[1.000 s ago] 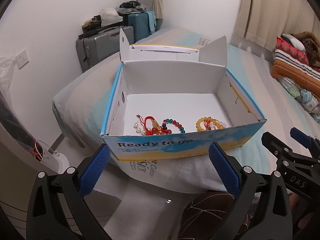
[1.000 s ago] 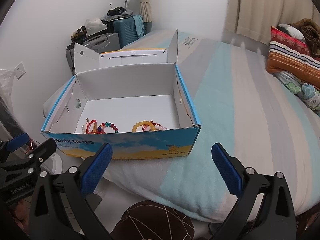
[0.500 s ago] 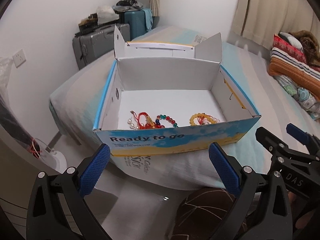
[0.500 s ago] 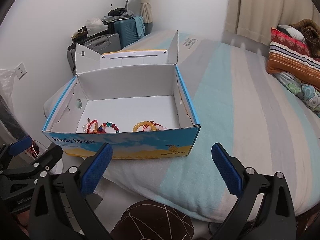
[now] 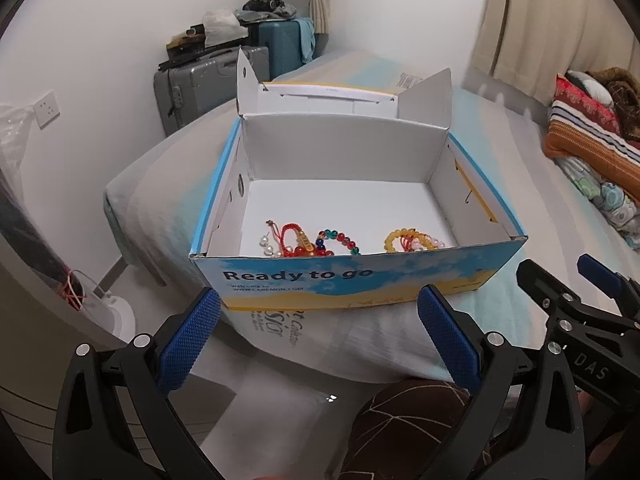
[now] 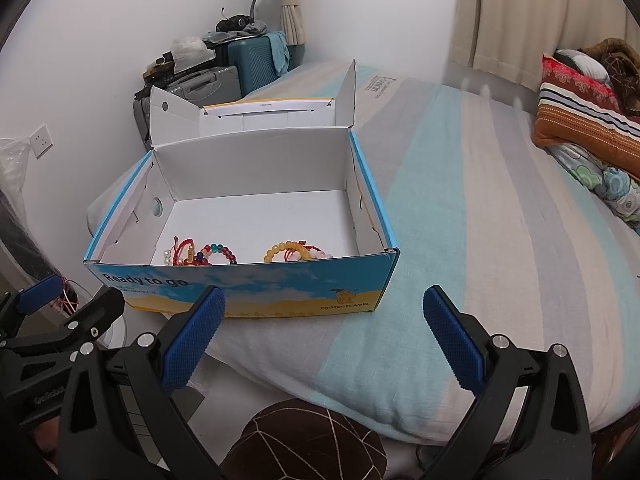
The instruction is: Organize jewelry
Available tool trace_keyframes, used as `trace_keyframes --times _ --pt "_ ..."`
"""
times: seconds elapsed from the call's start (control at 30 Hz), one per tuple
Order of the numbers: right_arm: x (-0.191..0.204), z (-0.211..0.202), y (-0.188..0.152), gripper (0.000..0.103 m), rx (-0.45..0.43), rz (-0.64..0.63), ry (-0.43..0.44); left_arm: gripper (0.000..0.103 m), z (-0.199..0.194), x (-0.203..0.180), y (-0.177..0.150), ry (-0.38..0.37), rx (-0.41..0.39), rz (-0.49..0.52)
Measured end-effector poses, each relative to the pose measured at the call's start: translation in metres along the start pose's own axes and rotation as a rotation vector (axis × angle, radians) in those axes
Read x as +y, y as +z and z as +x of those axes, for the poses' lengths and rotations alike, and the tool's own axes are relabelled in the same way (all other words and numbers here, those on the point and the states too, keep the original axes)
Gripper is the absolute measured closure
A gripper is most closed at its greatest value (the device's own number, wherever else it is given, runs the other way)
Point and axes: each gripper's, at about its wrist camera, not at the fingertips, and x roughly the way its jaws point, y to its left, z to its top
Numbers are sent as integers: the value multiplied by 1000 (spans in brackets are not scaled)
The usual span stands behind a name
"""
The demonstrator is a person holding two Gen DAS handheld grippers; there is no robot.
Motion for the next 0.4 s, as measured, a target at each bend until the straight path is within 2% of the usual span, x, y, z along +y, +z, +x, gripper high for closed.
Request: trace_keyframes --times 0.1,0.2,0.4 --pt "-1 0 0 8 0 0 0 6 -2 1 0 -13 -4 -4" --pt "-1 0 0 8 1 2 0 6 -1 -1 2 10 13 7" --pt "-1 0 0 8 3 1 -1 6 -1 1 0 7 14 3"
